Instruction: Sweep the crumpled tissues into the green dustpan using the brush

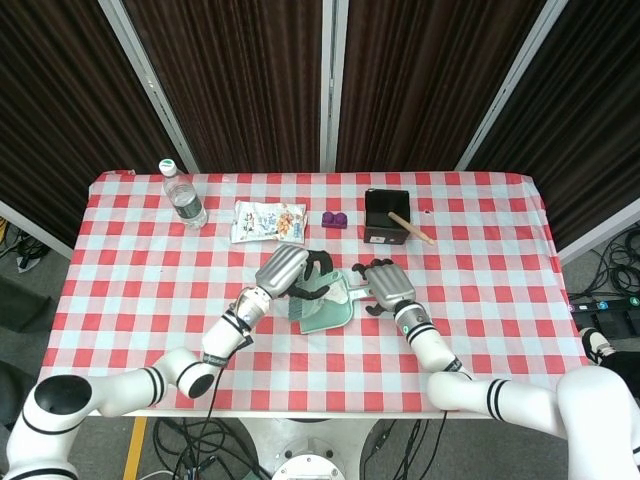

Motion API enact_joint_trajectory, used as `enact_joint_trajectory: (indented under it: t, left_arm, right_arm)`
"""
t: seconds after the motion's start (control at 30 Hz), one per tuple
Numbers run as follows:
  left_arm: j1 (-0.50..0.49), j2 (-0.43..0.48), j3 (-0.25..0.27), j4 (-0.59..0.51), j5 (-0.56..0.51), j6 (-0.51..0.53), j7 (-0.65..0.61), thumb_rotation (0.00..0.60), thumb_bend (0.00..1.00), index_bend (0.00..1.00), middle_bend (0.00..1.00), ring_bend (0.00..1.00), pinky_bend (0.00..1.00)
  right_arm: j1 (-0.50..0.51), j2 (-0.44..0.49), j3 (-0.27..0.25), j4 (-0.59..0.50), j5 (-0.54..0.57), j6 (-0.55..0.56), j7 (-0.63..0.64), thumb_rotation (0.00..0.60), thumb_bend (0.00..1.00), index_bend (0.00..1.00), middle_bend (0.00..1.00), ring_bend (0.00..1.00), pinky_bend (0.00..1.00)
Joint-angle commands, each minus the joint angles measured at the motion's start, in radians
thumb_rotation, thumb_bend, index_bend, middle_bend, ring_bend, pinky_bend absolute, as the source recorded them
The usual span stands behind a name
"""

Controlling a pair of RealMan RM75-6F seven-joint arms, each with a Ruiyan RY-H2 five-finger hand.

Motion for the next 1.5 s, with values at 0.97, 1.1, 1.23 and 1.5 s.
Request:
enact_joint_trajectory:
  t: [0.97,1.1,1.23,1.5]
  left_arm:
    - [0.196,0.290,0.171,-0.271,-0.344,-0.031,0.849,0.600,0.45,0.44,0.45,0.60,0.91]
    - [0.194,0.299,0.169,-0.300,-0.369,-0.034,0.865,0.600,0.31,0.30,0.39,0.53,0.88]
    - [0.241,0.344,0.141,-0.380,-0.344,0.050,0.783,0.600,0.22,0.23,0.33,0.43,0.84]
    - [0.455,0.534,0.137,-0.508,-0.175,0.315,0.454,0.600,0.19,0.23,0.33,0.37,0.65]
  right_arm:
    - [-0.294,0.436,-0.137,-0.408,-0.461,0.369,0.115,0.600,0.11,0.14,0.24,0.09,0.14]
    - [-0.327,0.464,-0.147,-0.415,-0.488,0.387,0.130,0.600,0.11,0.13,0.23,0.08,0.14]
    - [-0.364,0.498,-0.151,-0.420,-0.518,0.420,0.155,0.600,0.11,0.13,0.23,0.08,0.14]
    - [-0.475,0.598,-0.182,-0.407,-0.606,0.511,0.275,0.600,0.15,0.13,0.22,0.07,0.14]
